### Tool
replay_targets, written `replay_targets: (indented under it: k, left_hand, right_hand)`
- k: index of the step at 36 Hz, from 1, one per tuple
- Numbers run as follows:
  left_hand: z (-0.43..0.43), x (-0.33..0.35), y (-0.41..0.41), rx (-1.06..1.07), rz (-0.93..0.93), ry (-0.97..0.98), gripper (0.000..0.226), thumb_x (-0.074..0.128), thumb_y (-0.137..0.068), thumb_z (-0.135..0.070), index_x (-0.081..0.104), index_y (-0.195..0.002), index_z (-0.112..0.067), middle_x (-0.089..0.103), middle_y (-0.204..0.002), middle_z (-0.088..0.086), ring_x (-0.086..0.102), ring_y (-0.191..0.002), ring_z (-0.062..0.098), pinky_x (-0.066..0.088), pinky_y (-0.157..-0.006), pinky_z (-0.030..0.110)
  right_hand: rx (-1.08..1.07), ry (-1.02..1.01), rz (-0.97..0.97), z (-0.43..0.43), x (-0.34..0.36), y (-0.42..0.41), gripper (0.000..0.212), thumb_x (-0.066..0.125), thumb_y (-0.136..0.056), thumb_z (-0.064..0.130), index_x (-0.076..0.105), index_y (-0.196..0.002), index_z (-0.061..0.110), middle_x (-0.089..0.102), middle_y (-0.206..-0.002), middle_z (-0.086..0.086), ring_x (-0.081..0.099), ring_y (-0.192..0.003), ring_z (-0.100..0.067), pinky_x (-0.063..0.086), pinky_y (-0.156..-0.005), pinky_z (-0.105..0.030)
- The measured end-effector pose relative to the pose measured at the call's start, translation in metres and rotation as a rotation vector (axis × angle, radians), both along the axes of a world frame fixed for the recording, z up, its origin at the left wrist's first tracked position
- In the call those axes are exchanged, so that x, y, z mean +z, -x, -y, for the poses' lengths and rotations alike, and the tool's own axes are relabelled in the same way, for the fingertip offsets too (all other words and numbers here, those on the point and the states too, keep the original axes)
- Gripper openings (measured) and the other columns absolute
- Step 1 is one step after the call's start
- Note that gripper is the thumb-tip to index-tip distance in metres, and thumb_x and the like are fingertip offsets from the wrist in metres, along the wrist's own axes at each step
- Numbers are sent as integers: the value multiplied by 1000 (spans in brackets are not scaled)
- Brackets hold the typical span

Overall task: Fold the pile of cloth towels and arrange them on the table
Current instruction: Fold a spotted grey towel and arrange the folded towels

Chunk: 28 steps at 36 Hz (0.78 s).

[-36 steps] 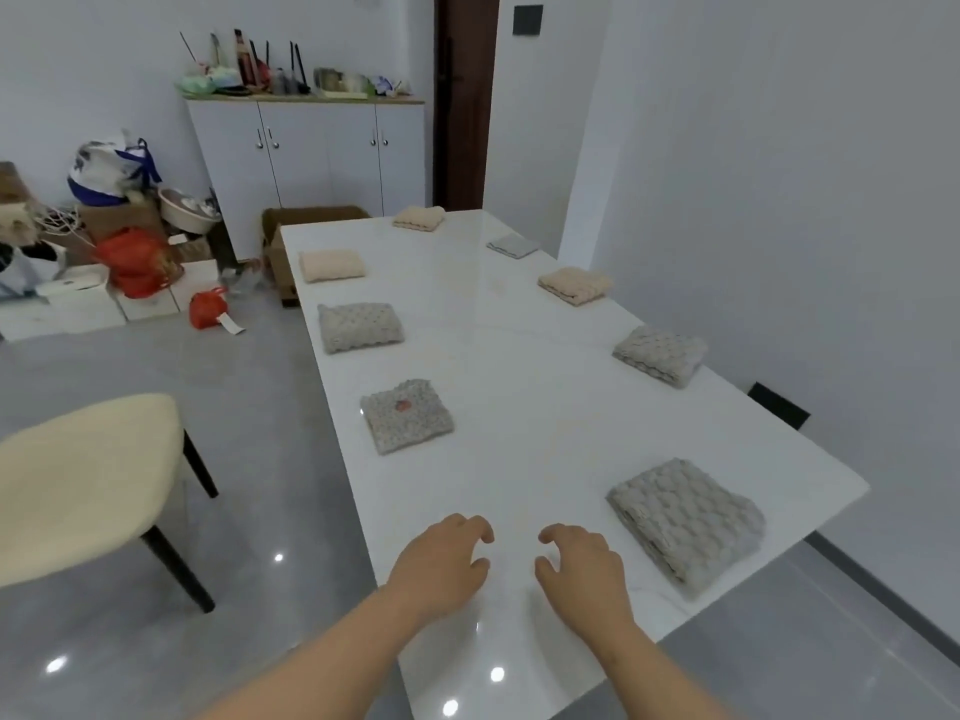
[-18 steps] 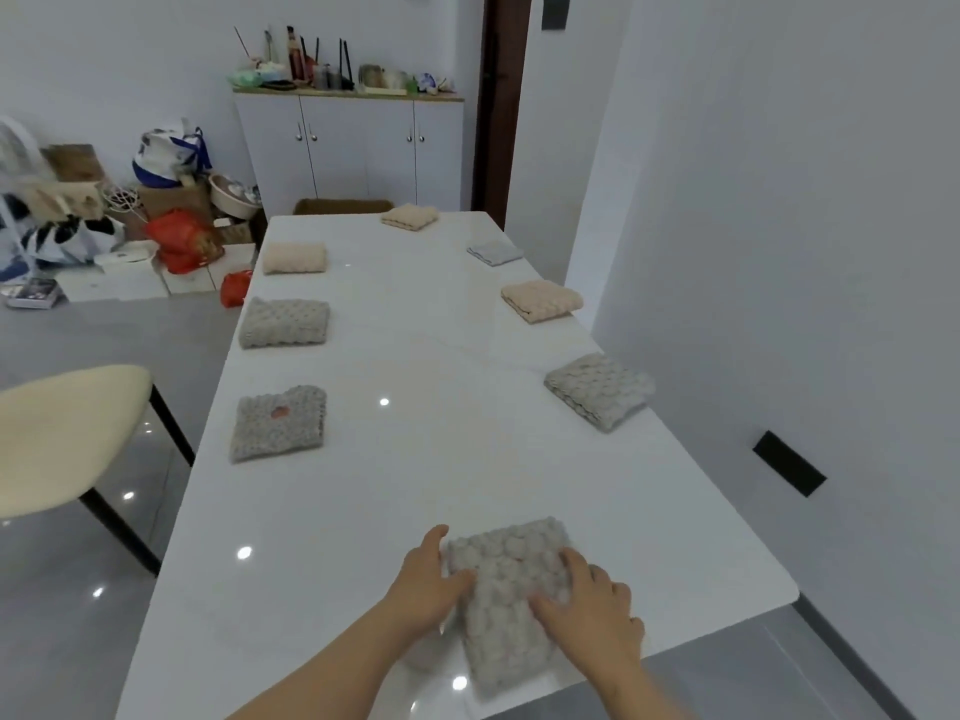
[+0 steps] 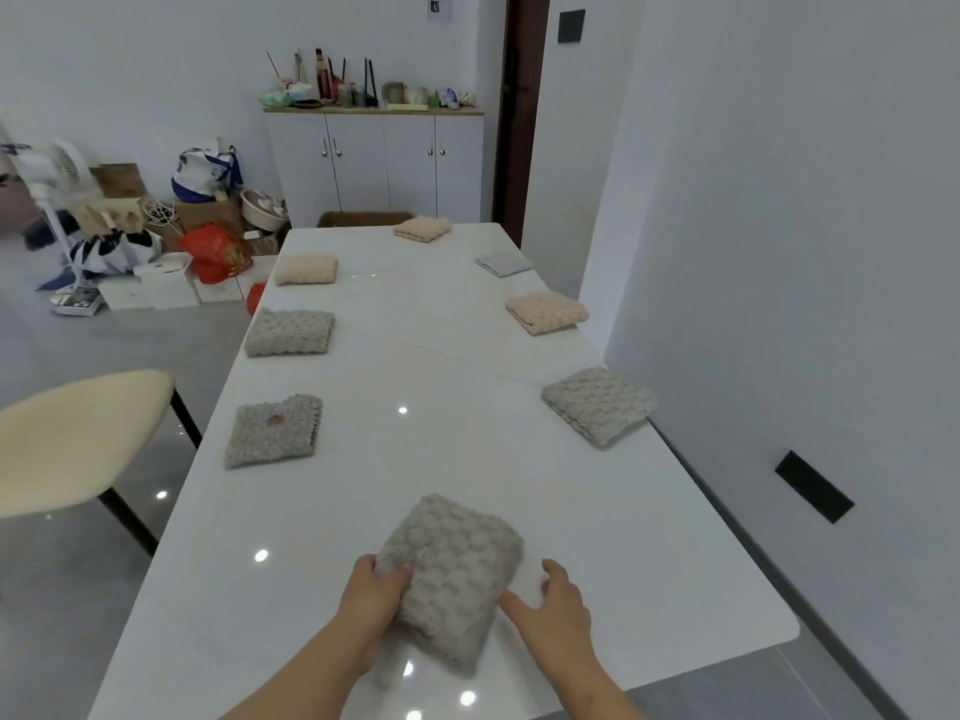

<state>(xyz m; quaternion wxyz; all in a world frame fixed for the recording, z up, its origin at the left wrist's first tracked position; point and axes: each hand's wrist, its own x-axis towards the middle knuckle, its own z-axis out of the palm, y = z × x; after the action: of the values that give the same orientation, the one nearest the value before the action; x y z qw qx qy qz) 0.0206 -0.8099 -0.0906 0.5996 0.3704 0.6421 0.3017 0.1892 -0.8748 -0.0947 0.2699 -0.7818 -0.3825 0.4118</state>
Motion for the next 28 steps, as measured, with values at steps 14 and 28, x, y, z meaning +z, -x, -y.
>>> replay_targets:
  k: [14,28]
  left_hand:
    - [3,-4,2,-232,-146,47,12,52,-93,-23,50,-92,-11,59,-99,7,57,-85,16,45,-65,23]
    - [2,-9,4,-207,-22,146,36,44,-96,-33,42,-121,-7,62,-108,7,62,-96,21,49,-76,27]
  right_hand:
    - [73,26,-129,0,-7,0,15,59,-86,31,53,-96,22,60,-97,5,60,-96,-15,49,-92,-32]
    - [72,-50,-415,5,4,-1,43,61,-85,21,47,-124,35,59,-121,11,54,-114,-11,41,-103,-32]
